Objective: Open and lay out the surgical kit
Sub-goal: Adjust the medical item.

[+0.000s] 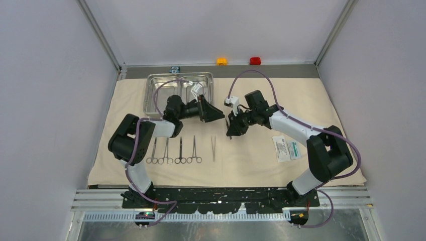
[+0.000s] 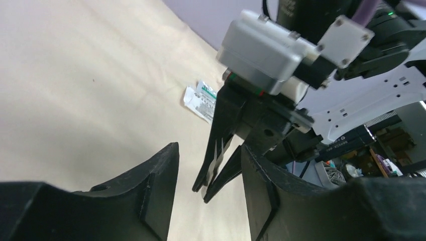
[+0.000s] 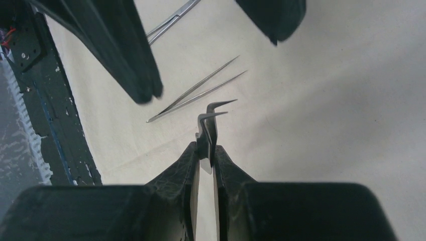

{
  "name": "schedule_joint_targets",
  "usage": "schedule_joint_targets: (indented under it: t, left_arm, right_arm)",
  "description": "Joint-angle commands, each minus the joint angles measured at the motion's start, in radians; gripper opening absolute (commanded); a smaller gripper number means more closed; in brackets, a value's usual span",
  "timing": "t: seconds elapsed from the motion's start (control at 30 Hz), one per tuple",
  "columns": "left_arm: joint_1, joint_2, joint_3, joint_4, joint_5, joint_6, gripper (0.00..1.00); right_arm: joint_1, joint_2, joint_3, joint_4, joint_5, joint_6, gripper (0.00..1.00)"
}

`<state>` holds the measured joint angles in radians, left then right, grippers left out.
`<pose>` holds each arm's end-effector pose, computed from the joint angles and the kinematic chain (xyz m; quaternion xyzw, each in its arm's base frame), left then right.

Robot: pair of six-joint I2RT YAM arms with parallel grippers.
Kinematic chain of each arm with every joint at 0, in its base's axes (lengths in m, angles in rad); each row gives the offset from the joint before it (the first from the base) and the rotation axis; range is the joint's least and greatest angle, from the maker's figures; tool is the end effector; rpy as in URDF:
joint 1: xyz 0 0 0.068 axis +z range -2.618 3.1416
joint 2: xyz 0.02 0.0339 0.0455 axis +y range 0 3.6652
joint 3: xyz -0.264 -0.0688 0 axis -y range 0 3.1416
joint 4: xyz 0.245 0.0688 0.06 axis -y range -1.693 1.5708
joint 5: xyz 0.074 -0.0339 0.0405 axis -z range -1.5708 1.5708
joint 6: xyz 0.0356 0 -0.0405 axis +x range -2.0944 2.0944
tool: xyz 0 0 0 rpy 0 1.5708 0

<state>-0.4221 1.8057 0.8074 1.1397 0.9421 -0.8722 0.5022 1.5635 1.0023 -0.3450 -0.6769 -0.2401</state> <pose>0.3153 -0.1732 0.2102 0.2038 0.6458 -0.6431 0.3576 0.2699 0.1737 0.2178 -0.4243 0.7917 0.3514 0.2641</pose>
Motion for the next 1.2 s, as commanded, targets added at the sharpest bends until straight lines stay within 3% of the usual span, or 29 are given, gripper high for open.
schedule_joint_targets:
  t: [0.0, 0.3, 0.57, 0.67, 0.93, 1.07, 1.17]
  left_arm:
    - [-0.040, -0.030, 0.003, -0.150, -0.047, 0.141, 0.51]
    - [-0.078, -0.001, 0.024, -0.184, -0.058, 0.154, 0.49]
    - [-0.080, 0.029, 0.055, -0.187, -0.039, 0.129, 0.14]
    - [-0.080, 0.047, 0.055, -0.123, -0.011, 0.100, 0.00]
    - [-0.045, 0.122, 0.047, 0.283, 0.127, -0.091, 0.00]
    - [-0.040, 0.123, 0.050, 0.293, 0.130, -0.104, 0.00]
    - [-0.040, 0.117, 0.048, 0.293, 0.125, -0.105, 0.00]
  right_arm:
    - [0.000, -0.059, 0.040, 0.017, 0.002, 0.025, 0.18]
    - [0.001, -0.046, 0.041, 0.016, -0.005, 0.033, 0.18]
    - [0.001, -0.032, 0.043, 0.015, -0.003, 0.033, 0.18]
    - [0.001, -0.032, 0.047, 0.010, 0.005, 0.033, 0.23]
    - [-0.021, -0.100, 0.013, 0.000, 0.000, 0.011, 0.58]
    - [-0.029, -0.105, 0.003, -0.001, -0.002, 0.004, 0.60]
    - [-0.033, -0.102, 0.003, -0.003, -0.016, 0.000, 0.53]
